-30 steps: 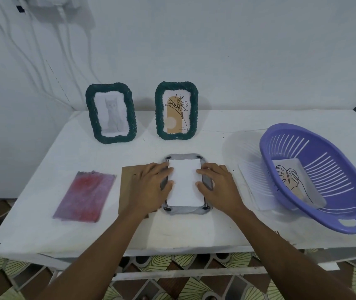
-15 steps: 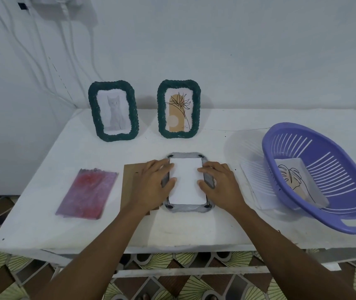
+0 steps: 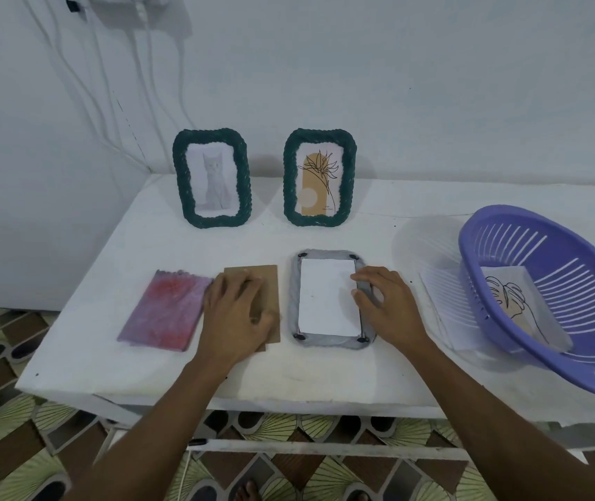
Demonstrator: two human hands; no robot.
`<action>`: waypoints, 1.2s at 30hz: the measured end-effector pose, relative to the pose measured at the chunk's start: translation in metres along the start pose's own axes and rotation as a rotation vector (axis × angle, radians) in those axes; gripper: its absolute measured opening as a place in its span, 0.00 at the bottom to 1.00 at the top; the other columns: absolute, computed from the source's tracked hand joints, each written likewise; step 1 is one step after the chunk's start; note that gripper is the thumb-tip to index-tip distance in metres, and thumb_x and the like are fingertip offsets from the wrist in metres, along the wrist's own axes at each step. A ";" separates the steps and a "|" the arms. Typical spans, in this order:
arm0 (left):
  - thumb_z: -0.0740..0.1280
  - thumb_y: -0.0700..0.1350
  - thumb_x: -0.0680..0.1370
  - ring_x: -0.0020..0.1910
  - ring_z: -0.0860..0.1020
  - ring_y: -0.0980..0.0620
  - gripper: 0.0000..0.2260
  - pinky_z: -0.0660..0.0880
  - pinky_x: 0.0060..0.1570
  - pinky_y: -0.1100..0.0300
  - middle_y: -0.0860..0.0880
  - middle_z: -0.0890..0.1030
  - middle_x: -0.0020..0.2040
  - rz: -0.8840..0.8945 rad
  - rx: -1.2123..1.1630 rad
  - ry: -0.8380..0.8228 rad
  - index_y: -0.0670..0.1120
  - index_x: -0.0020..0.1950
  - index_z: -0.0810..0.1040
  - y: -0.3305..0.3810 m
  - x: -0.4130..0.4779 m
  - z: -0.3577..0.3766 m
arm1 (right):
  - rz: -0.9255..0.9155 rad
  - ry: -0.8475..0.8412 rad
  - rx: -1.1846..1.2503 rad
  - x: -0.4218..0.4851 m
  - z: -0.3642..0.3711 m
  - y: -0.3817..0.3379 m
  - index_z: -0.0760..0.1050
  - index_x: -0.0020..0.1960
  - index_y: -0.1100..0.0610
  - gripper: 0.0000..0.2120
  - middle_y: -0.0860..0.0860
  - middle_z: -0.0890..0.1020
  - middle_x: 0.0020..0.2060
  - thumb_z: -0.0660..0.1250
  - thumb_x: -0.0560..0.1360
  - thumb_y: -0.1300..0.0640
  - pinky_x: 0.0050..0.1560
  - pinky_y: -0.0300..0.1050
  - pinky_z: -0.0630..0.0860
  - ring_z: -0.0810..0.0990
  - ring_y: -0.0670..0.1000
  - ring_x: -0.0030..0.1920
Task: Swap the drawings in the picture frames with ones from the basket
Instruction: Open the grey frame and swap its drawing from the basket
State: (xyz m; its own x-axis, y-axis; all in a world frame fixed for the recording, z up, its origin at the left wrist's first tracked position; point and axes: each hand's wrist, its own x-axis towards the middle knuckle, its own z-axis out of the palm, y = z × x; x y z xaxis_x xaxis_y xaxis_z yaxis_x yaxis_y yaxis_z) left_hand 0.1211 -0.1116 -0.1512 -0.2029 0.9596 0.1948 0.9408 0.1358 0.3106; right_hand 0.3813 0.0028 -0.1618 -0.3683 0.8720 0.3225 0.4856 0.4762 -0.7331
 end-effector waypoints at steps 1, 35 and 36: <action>0.55 0.58 0.73 0.68 0.66 0.44 0.27 0.60 0.71 0.46 0.49 0.70 0.69 0.004 -0.012 0.014 0.47 0.67 0.73 0.001 0.000 -0.001 | 0.005 0.000 -0.003 0.000 0.000 0.000 0.79 0.56 0.54 0.11 0.47 0.80 0.54 0.70 0.74 0.60 0.58 0.37 0.68 0.76 0.48 0.54; 0.69 0.44 0.69 0.69 0.65 0.53 0.20 0.69 0.67 0.56 0.50 0.73 0.69 0.272 -0.411 0.213 0.41 0.61 0.80 0.075 0.018 -0.019 | 0.174 -0.003 0.454 0.013 -0.006 -0.078 0.77 0.59 0.48 0.13 0.45 0.85 0.45 0.70 0.76 0.56 0.51 0.46 0.76 0.83 0.45 0.49; 0.69 0.44 0.69 0.70 0.65 0.54 0.20 0.70 0.66 0.55 0.50 0.72 0.69 0.286 -0.418 0.203 0.41 0.61 0.80 0.078 0.018 -0.017 | 0.191 0.005 0.450 0.013 -0.007 -0.077 0.78 0.59 0.49 0.13 0.45 0.85 0.45 0.70 0.75 0.56 0.54 0.48 0.77 0.83 0.45 0.49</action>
State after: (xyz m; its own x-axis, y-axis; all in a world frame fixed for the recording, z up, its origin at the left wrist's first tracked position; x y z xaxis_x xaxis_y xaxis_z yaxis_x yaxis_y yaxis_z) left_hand 0.1859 -0.0879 -0.1074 -0.0419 0.8717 0.4883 0.7866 -0.2726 0.5541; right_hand 0.3448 -0.0216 -0.0963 -0.3012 0.9402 0.1589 0.1524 0.2120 -0.9653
